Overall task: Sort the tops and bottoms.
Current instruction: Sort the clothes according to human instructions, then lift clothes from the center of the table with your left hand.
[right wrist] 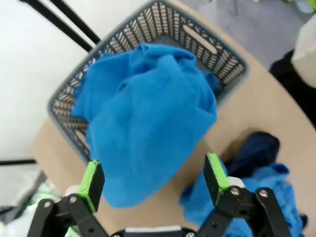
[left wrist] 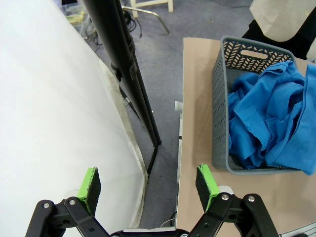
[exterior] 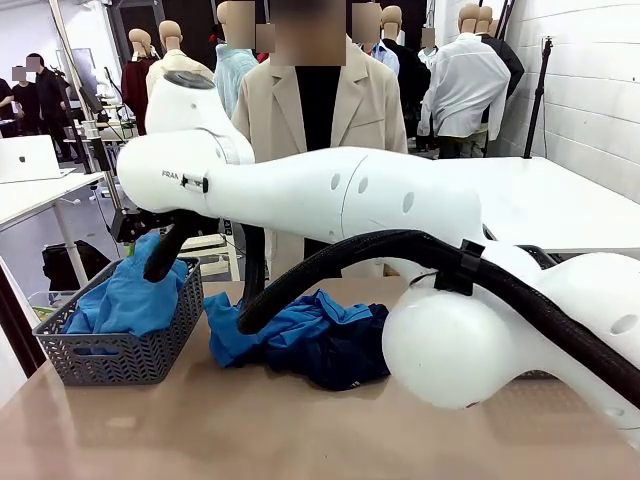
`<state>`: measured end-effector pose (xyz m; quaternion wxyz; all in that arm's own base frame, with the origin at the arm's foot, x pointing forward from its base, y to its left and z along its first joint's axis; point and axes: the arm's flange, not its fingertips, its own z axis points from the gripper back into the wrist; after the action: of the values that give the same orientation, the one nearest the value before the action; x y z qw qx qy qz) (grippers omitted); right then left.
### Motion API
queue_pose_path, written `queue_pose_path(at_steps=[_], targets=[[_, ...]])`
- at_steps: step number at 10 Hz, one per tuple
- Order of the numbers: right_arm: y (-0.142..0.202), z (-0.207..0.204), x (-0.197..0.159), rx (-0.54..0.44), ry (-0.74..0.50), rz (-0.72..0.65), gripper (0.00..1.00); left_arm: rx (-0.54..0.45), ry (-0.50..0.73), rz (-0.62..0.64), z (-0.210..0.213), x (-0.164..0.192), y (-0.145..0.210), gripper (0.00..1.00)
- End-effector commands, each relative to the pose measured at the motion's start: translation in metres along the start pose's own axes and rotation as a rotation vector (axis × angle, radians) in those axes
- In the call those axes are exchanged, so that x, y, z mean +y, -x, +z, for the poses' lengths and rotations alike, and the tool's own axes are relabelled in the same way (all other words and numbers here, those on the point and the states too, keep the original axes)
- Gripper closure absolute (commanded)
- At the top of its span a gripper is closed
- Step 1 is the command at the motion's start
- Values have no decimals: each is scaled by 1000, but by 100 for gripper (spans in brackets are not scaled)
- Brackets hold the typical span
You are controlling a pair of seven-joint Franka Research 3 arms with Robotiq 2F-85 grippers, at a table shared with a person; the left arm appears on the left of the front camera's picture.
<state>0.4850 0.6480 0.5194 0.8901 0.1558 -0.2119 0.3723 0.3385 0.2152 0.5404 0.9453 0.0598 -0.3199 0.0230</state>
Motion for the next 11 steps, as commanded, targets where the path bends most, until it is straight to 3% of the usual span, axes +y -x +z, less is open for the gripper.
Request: queue_pose_path(at_steps=[1,2,4,5,11], targets=[[-330,-26,61,126,25,77,0,8,-8,-17,0,2,0,0],[-318,5,64,179,-70,126,0,8,-8,-17,0,2,0,0],[-302,41,58,241,-134,91,0,8,-8,-17,0,2,0,0],[9,42,18,140,-52,103,0,8,-8,-17,0,2,0,0],[11,42,15,158,-70,105,0,8,-8,-17,0,2,0,0]])
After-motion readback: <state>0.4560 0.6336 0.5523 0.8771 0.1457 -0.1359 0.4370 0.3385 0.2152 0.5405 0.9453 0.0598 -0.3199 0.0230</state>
